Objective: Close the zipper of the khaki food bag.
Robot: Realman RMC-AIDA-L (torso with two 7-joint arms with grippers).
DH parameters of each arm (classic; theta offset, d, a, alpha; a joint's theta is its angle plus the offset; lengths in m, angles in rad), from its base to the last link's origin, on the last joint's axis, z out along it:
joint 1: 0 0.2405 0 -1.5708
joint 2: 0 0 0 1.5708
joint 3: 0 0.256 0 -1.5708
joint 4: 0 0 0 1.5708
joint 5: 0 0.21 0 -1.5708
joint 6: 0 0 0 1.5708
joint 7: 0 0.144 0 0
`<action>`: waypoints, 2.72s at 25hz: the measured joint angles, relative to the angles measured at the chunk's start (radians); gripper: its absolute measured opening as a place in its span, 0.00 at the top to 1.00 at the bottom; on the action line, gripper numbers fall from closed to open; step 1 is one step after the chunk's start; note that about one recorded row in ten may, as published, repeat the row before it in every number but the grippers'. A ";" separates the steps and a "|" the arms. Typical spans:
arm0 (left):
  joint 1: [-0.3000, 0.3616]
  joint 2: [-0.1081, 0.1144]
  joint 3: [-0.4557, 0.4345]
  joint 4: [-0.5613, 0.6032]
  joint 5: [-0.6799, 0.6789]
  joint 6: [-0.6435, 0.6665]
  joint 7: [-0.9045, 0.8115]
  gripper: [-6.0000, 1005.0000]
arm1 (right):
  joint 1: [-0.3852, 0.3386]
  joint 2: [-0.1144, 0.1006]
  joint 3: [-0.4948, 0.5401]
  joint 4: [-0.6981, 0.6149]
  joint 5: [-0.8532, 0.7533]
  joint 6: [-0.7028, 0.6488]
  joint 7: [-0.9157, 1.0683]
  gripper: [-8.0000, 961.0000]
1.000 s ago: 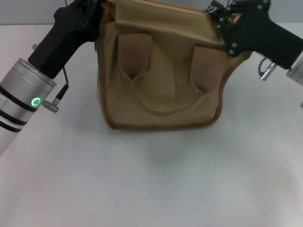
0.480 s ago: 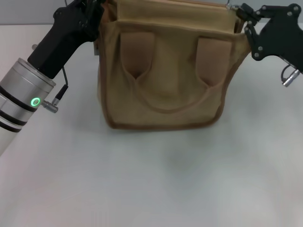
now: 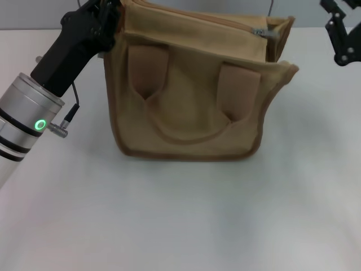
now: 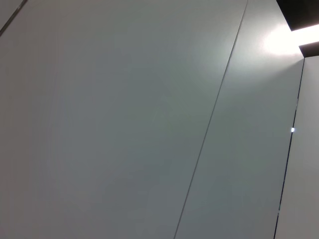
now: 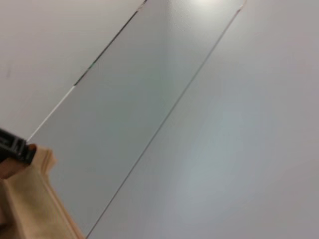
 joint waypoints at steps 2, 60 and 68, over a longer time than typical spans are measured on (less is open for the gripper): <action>0.003 0.000 0.003 0.000 0.000 0.001 0.000 0.95 | -0.009 -0.001 0.006 0.025 0.015 -0.015 0.016 0.88; 0.371 0.020 0.454 0.486 0.378 0.251 -0.001 0.19 | 0.002 -0.006 0.013 0.231 -0.611 -0.222 0.576 0.18; 0.368 0.010 0.454 0.486 0.378 0.242 0.008 0.19 | 0.009 -0.003 0.013 0.252 -0.612 -0.195 0.576 0.18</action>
